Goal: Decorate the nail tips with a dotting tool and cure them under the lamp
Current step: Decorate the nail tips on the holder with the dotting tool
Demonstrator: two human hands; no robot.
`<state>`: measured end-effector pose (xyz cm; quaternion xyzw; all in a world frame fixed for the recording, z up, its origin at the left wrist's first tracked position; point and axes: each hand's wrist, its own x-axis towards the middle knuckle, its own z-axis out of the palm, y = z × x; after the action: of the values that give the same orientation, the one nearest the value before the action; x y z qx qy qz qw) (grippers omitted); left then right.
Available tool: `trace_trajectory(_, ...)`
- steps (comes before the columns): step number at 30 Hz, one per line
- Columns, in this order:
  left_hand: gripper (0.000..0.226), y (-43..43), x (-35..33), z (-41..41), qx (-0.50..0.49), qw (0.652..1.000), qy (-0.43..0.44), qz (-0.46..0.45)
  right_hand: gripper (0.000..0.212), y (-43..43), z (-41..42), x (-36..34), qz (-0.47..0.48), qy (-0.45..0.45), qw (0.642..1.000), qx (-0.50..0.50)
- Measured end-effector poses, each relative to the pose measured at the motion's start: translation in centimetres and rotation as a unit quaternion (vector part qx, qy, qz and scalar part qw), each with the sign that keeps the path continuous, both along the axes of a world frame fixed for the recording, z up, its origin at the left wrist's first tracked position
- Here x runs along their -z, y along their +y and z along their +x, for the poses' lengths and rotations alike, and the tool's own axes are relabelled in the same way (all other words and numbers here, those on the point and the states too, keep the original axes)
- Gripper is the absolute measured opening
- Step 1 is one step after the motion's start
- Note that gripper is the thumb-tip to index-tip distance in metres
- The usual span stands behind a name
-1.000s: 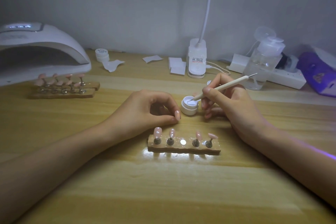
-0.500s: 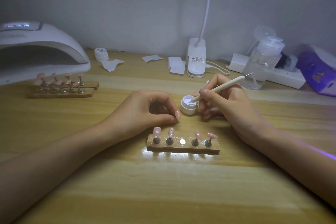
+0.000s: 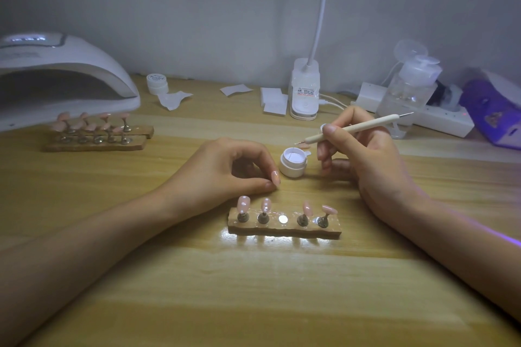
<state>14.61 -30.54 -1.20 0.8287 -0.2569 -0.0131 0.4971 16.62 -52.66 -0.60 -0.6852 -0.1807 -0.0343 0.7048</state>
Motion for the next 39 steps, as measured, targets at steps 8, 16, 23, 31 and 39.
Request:
trace_trajectory(8, 0.018, 0.0, 0.1, 0.0, -0.004, 1.0, -0.006, 0.006, 0.019, 0.0, 0.0, -0.2, 0.025, -0.025, 0.999, -0.006)
trace_trajectory(16, 0.021, -0.1, -0.1, 0.0, -0.015, 0.999, -0.013, 0.025, 0.019, 0.0, 0.0, -0.1, 0.023, -0.017, 1.0, -0.004)
trace_trajectory(23, 0.018, -0.1, -0.2, -0.1, -0.014, 0.999, -0.014, 0.027, 0.016, -0.2, -0.1, -0.2, 0.02, -0.01, 1.0, -0.003)
trace_trajectory(31, 0.013, -0.1, -0.1, 0.0, -0.017, 1.0, -0.01, 0.021, 0.013, -0.1, -0.9, -0.6, 0.028, -0.011, 0.999, -0.026)
trace_trajectory(39, 0.013, -0.1, -0.1, 0.0, -0.012, 1.0, -0.002, 0.013, 0.021, 0.8, -1.7, -0.4, 0.03, 0.069, 0.994, -0.082)
